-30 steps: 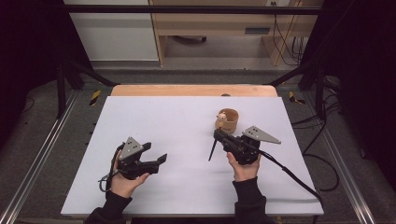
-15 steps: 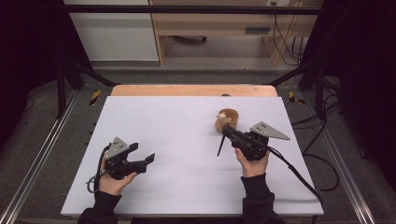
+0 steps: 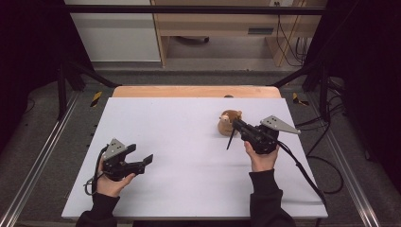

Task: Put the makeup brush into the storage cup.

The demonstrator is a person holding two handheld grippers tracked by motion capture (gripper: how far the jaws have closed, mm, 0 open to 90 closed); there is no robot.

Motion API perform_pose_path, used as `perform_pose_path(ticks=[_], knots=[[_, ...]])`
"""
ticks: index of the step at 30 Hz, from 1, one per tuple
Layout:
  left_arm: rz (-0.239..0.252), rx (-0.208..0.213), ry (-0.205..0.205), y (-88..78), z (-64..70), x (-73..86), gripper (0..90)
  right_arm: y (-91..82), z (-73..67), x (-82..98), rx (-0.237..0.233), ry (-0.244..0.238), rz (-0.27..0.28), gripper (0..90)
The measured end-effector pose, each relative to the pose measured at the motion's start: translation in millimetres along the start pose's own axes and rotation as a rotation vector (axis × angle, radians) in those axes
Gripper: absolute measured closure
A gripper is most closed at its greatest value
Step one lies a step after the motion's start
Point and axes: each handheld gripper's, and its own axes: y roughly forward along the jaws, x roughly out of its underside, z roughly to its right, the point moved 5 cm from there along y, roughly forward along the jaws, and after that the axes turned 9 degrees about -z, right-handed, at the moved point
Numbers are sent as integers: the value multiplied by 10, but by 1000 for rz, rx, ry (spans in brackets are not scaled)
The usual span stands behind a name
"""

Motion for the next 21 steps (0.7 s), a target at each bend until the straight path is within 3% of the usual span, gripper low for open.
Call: perform_pose_path(ticks=[21], knots=[[0, -6, -4, -13, -31, 0, 193, 194, 245, -256, 78, -23, -1, 836]])
